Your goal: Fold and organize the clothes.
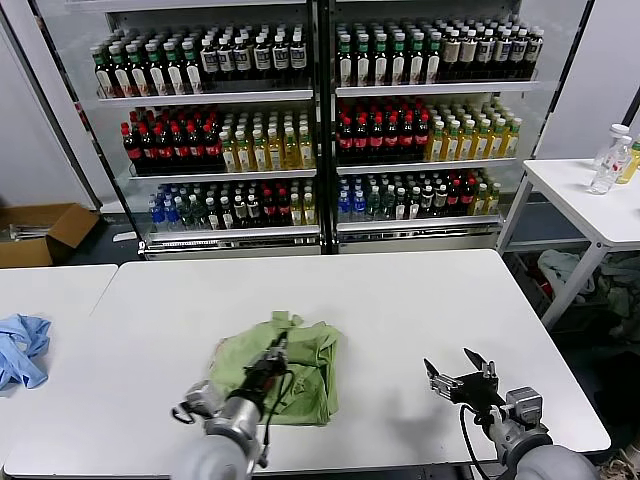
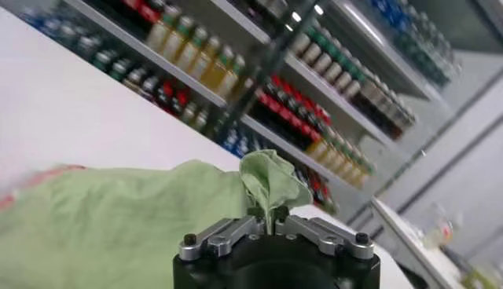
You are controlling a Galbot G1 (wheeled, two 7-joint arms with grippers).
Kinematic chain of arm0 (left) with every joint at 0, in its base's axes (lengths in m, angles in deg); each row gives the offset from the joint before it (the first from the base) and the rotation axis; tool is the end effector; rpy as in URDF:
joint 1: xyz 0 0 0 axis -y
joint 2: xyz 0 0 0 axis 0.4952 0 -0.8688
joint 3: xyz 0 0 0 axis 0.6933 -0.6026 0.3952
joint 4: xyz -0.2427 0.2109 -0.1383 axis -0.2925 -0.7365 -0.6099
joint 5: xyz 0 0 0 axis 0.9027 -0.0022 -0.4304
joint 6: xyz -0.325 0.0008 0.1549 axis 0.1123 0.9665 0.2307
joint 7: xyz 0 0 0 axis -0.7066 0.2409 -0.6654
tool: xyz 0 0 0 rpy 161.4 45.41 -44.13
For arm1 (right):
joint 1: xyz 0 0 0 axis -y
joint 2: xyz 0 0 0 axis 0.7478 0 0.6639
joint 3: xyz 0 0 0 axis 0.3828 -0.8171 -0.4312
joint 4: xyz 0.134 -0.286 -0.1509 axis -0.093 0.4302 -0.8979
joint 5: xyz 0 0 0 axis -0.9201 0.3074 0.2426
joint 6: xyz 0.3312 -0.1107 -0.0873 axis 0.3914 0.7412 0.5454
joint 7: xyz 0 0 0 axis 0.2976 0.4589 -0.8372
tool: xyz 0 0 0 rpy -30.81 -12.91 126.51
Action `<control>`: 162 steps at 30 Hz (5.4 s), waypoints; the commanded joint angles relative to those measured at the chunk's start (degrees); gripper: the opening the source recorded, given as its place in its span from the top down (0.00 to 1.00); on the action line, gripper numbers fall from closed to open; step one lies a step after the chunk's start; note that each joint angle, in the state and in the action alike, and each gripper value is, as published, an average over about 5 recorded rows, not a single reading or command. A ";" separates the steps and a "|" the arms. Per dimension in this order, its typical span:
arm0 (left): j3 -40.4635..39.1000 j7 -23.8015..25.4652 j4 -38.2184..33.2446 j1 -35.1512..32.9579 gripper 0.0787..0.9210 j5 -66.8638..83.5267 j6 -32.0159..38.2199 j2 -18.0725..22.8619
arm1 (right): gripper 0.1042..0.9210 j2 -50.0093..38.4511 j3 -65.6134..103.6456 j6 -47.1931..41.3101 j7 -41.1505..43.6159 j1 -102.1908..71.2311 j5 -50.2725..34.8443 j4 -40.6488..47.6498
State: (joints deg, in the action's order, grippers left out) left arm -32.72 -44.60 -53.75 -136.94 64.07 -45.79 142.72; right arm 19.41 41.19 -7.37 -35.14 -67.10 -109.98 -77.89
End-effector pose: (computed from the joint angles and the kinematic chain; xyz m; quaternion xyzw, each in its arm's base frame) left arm 0.2467 -0.0557 -0.2749 -0.1007 -0.9332 0.2954 0.1780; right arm 0.2179 -0.0874 -0.2458 0.1031 -0.9706 0.0422 0.2133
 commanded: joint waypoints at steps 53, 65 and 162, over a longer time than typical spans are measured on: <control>11.13 5.97 6.64 -5.30 0.44 -0.53 2.90 -4.13 | 0.12 1.36 -0.56 0.61 -0.01 -1.33 2.87 -0.68; 16.11 6.17 5.50 -5.33 0.85 21.99 1.71 -3.26 | 0.12 1.08 -0.19 0.69 -0.05 -1.99 2.82 -1.33; 6.27 0.54 -10.68 -12.84 0.12 -17.33 10.10 -7.84 | 0.49 24.48 -33.95 0.72 -8.28 41.64 -8.91 38.46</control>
State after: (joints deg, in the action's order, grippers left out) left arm -27.66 -43.96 -63.22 -148.03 47.79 -36.40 135.09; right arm 44.06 9.10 -7.08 -44.37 -31.26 -119.90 -47.30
